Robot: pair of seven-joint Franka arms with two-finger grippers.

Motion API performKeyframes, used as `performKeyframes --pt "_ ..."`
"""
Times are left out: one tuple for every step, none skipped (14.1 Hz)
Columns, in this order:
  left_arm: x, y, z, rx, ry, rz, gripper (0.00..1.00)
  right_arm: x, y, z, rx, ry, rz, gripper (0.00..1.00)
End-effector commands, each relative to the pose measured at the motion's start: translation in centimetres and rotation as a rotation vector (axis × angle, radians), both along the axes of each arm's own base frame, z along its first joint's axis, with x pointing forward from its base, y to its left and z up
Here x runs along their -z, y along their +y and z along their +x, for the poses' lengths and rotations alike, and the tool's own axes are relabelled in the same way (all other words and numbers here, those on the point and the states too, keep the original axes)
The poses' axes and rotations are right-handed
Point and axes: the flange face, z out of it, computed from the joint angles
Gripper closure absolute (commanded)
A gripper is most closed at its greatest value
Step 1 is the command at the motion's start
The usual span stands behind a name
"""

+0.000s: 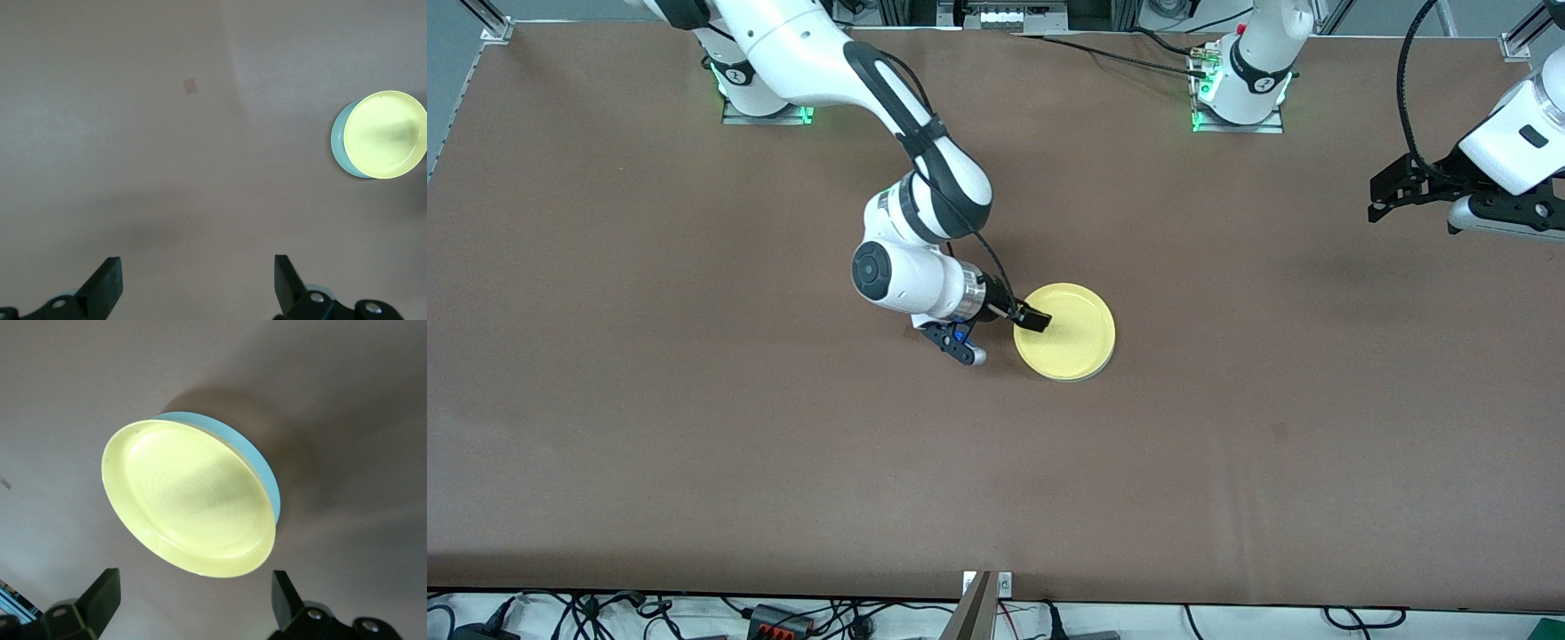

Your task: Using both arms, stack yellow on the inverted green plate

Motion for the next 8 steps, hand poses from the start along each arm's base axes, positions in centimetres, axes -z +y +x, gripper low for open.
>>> performKeyframes --pt "-0.5 -0.1 0.3 0.013 -0.007 -0.017 0.00 -5.2 -6.0 2.1 -0.097 0.021 -0.061 0.00" --pt "-0.6 -0.1 0.3 0.013 -0.008 -0.017 0.00 -6.4 -8.1 2.5 -0.152 0.036 -0.085 0.00" --pt "-0.5 -0.1 0.3 0.013 -0.007 -0.017 0.00 -7.4 -11.5 3.3 -0.203 0.058 -0.120 0.00" --pt "-0.5 -0.1 0.3 0.013 -0.005 -0.017 0.00 -8.0 -15.2 4.2 -0.243 0.075 -0.163 0.00" --pt "-0.5 -0.1 0.3 0.011 -0.007 -0.017 0.00 -8.8 -18.9 5.1 -0.284 0.072 -0.202 0.00" --pt "-0.5 -0.1 0.3 0.013 -0.007 -0.017 0.00 -9.5 -21.8 5.7 -0.307 0.068 -0.219 0.00" --pt "-0.5 -0.1 0.3 0.013 -0.005 -0.015 0.00 -10.9 -24.7 6.3 -0.310 0.060 -0.227 0.00" --pt "-0.5 -0.1 0.3 0.013 -0.007 -0.017 0.00 -12.2 -27.3 6.7 -0.303 0.051 -0.230 0.00"
